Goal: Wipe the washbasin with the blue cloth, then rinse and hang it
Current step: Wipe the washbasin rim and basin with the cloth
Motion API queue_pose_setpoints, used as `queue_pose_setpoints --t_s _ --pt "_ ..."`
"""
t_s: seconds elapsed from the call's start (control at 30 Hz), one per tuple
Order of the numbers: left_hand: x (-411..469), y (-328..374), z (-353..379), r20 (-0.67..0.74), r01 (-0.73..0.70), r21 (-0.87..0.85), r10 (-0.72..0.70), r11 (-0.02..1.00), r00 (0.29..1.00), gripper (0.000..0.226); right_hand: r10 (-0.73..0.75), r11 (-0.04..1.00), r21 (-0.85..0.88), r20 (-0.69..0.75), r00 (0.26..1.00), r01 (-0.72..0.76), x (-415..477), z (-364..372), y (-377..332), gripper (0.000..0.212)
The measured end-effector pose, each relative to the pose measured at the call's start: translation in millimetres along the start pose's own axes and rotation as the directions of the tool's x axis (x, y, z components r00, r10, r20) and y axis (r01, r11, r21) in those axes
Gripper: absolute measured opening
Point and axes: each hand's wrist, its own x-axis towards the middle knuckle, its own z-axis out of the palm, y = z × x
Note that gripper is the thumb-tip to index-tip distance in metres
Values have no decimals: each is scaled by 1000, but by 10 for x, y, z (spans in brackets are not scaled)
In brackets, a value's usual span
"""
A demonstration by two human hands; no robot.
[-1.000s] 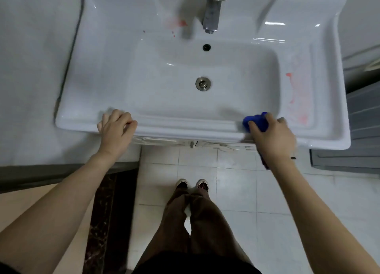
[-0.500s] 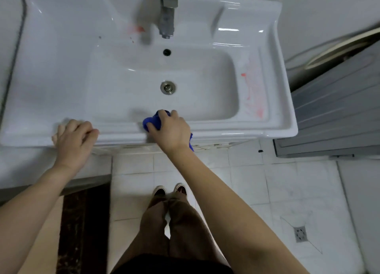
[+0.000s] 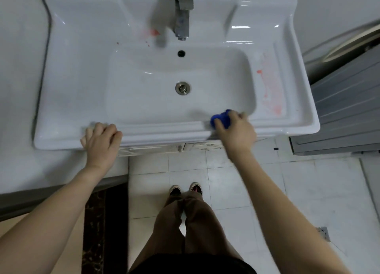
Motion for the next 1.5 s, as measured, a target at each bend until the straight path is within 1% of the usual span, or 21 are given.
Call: queue_pose_setpoints --t_s 0.07,0.13,0.2,0.23,0.3,0.33,0.47,0.53,0.6,0.67,0.73,0.87,0.93,1.03,1.07,1.13,1.2,1.27,1.37,1.5 --pt "6 -8 -6 15 3 -15 -3 1000 1000 39 -156 988 7 76 985 156 -281 291 -708 36" --pt "14 -17 -10 16 5 -14 -5 1000 1000 40 -282 959 42 175 943 279 -499 476 -1233 35" --pt "12 -18 -18 17 7 -18 -7 1000 1000 42 -350 937 90 216 912 338 -585 548 -1420 34" --pt "14 -17 -20 20 5 -22 -4 1000 1000 42 -355 935 104 207 912 340 -573 548 -1389 34" --pt "11 -15 -18 19 -4 -35 5 999 1000 40 -327 945 83 153 932 318 -465 472 -1138 36" --pt "6 -18 -18 11 -6 -41 7 999 1000 40 -290 957 63 130 948 284 -372 401 -951 37" --pt "-1 -27 0 0 -11 -49 11 999 1000 36 -76 996 -36 35 997 77 84 -21 32 44" --pt "4 -33 10 -5 -10 -45 10 999 1000 34 45 998 -47 -12 999 -46 240 -235 452 48" --pt "2 -36 24 -10 -9 -44 8 999 1000 33 107 994 -33 -28 994 -108 293 -299 602 49" --pt "0 -26 31 -16 -14 -34 13 999 1000 30 99 995 -29 -42 994 -100 230 -208 468 47" --pt "0 -29 36 -20 -15 -31 14 999 1000 29 17 1000 -1 -47 999 -17 51 -6 118 44" --pt "-2 -37 34 -22 -11 -40 10 999 1000 31 -155 988 18 11 988 155 -302 338 -670 38" --pt "-1 -44 24 -21 -17 -47 16 999 1000 31 -194 980 37 29 981 193 -354 398 -808 36" --pt "-10 -77 12 -38 -15 -74 12 997 999 31 -222 974 58 24 975 220 -291 329 -667 39" --pt "-16 -112 -7 -42 -6 -77 3 997 999 31 -208 977 61 22 978 206 -242 295 -573 41" --pt "-12 -19 38 -28 -36 -92 33 995 999 31 -94 995 21 -14 995 94 -100 102 -171 43" --pt "-18 -35 32 -38 -18 -85 15 996 999 32 -12 1000 11 -44 999 13 50 -46 168 45" --pt "-28 -44 37 -53 -35 -80 31 996 998 31 47 999 6 -51 998 -47 178 -171 464 48" --pt "-18 -59 42 -14 -25 -71 24 997 1000 32 92 996 10 -34 995 -92 287 -273 650 50" --pt "12 -6 -41 47 2 16 -2 1000 999 25 102 995 18 -3 995 -102 271 -308 618 50"
